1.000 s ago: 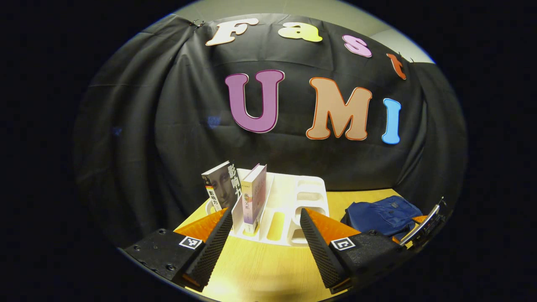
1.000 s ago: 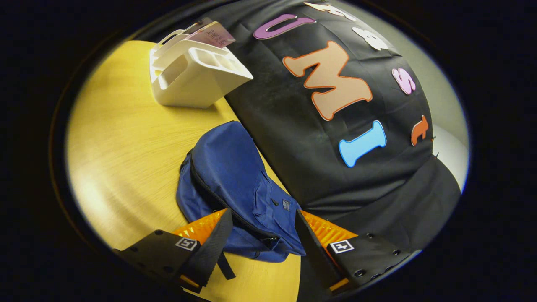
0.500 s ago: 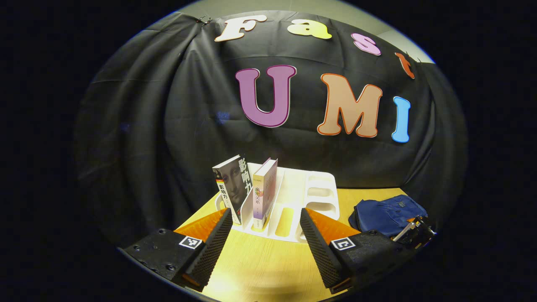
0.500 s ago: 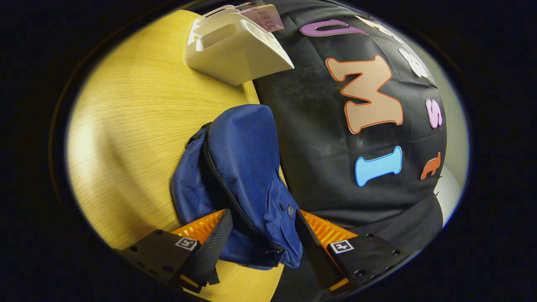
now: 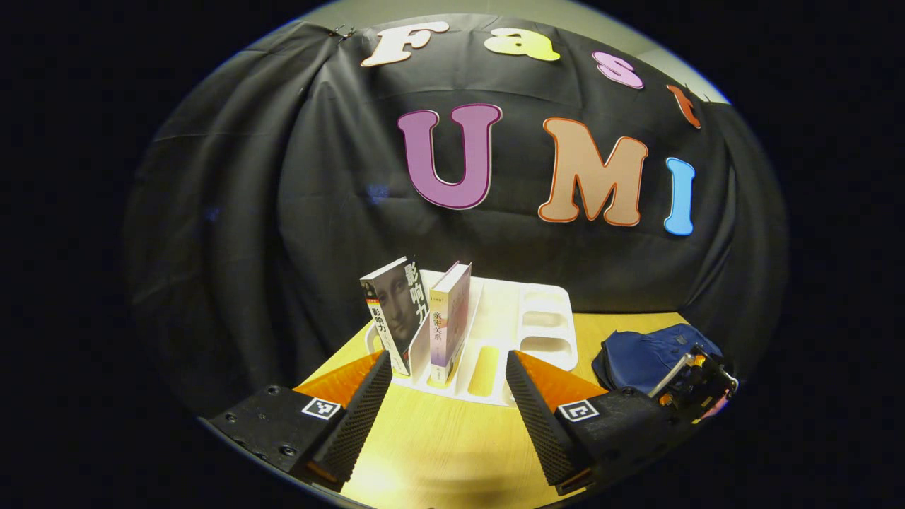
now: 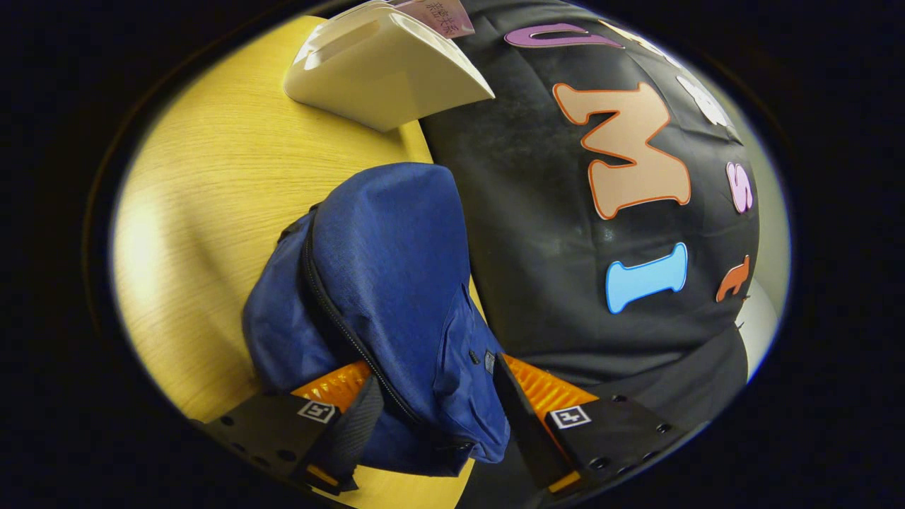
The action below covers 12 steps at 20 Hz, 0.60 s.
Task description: Open the schoolbag, grab two books from the bookshelf and put them into the schoolbag.
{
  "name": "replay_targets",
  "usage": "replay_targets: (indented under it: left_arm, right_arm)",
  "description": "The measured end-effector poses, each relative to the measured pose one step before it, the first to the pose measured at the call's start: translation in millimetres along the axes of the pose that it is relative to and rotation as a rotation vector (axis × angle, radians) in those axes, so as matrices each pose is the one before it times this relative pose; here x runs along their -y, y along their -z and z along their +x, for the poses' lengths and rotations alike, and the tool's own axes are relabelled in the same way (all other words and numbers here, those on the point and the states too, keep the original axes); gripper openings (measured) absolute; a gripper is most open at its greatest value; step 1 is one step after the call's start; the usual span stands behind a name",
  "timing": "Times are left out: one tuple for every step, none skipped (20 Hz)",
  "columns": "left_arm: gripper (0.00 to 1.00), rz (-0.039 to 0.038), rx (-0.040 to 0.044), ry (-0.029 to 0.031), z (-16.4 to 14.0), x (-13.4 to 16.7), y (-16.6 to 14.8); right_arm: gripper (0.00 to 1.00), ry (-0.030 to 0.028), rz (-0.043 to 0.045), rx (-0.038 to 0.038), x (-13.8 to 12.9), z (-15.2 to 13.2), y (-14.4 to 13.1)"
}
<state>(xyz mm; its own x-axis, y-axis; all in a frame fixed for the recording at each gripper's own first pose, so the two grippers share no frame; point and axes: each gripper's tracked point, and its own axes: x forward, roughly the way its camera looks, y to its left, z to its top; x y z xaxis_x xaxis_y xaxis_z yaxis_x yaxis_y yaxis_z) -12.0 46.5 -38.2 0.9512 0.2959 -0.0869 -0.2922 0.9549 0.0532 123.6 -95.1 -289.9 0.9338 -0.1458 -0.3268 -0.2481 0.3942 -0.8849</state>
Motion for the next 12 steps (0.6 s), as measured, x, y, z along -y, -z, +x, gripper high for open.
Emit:
replay_targets:
  left_arm:
    - [0.95,0.00007,-0.00284,-0.00073,1.17,-0.31,1.29]
    - [0.95,-0.0007,-0.00355,-0.00007,0.6,0.16,0.27]
    - [0.95,-0.00062,-0.00347,-0.00115,0.39,-0.11,1.59]
    - [0.95,-0.00042,-0.0018,-0.0031,0.38,-0.8,-0.29]
    - [0.95,0.00009,-0.00225,-0.00197,-0.54,-0.3,0.51]
    - [0.95,-0.00121,-0.00054,-0.00064,-0.46,0.11,0.03]
    - [0.95,-0.00137,-0.00041,0.00132,-0.19,0.64,0.56]
    - [0.95,-0.00005,-0.00157,0.001,0.01,0.55,0.02]
    - [0.95,0.00067,-0.00177,-0.00014,0.41,-0.19,0.74]
    - [0.95,-0.00044,-0.00093,0.00041,0.37,0.22,0.18]
    - [0.95,-0.00141,0.00007,0.00152,0.33,0.5,0.44]
    - [0.95,-0.00058,-0.00091,0.00055,0.56,-0.09,-0.13]
  right_arm:
    - [0.96,-0.00434,-0.00816,0.00438,-0.92,4.25,-2.51]
    - [0.77,-0.00599,0.00129,0.00097,-0.91,3.67,-1.77]
    - [0.58,0.00523,0.00155,-0.00167,1.15,7.95,0.76]
    - [0.39,-0.00164,0.00538,-0.00539,0.58,-0.6,0.34]
    - [0.2,0.00471,0.00409,-0.00802,0.08,-3.43,1.69]
    - [0.18,0.00965,0.00004,0.00426,1.92,-2.64,-2.61]
    - [0.16,0.01182,-0.00552,-0.00011,0.47,-4.81,-3.19]
    - [0.11,0.00925,-0.00746,0.01133,4.29,4.56,-0.24]
    - [0.05,0.00726,0.00295,0.0008,-0.52,11.85,-0.53]
    - [0.04,-0.01768,0.00807,0.00215,0.09,-11.97,1.64]
    - [0.03,-0.01097,0.00838,-0.00375,-1.42,-0.21,2.34]
    - [0.02,-0.00802,0.00512,0.00234,0.03,0.19,-0.72]
